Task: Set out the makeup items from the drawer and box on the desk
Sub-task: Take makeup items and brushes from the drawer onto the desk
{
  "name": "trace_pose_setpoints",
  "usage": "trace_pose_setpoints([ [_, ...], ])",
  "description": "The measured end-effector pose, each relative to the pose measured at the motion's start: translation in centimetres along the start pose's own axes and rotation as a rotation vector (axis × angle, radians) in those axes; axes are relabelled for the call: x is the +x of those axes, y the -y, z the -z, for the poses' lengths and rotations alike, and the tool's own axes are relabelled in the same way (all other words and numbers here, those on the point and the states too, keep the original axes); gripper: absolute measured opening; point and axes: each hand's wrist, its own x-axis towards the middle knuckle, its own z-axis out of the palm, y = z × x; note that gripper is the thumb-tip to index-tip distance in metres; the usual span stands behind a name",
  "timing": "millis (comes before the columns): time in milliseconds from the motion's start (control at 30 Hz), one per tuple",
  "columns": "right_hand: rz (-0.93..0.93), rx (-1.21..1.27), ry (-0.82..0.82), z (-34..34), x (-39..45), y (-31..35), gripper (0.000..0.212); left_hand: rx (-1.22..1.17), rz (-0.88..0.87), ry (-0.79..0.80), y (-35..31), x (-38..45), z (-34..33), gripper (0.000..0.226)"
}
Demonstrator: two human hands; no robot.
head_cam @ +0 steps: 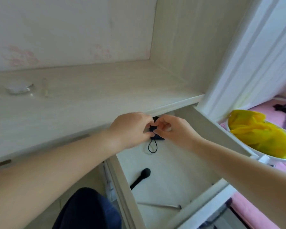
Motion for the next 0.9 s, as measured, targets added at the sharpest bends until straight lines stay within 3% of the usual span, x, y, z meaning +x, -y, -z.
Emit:
trace_pose_setpoints([
  [133,-0.044,-0.203,0.234,-0.7,-2.9,-1.8,0.020,0.140,0.012,0.254,-2.3,-0.3,-3.9,0.029],
  [267,-0.060,-0.421,0.648,-3.1,-4.4,-2.6,0.035,0.378,0.075,0.574,-2.8,-0.5,-7.4,0.030],
  [333,-0.037,-0.499,0.840,-4.7,-4.8,-2.8,0.044,0.520,0.087,0.702,-3.4,-0.6,-8.8,0.024],
  [433,0.048,-0.676,1.010,-6.8,-5.1,-2.6,0.044,0.656,0.085,0.887,-3.7,-0.4,-10.9,0.035],
  [633,0.296,-1.092,1.079,-9.8,-5.5,-2.2,0.033,0.652,0.115,1.010,-3.4,-0.4,-12.0,0.046],
  [900,0.347,-1.144,1.038,-9.9,-4.9,-1.9,0.012,0.603,0.083,1.011,-3.1,0.0,-13.2,0.038],
])
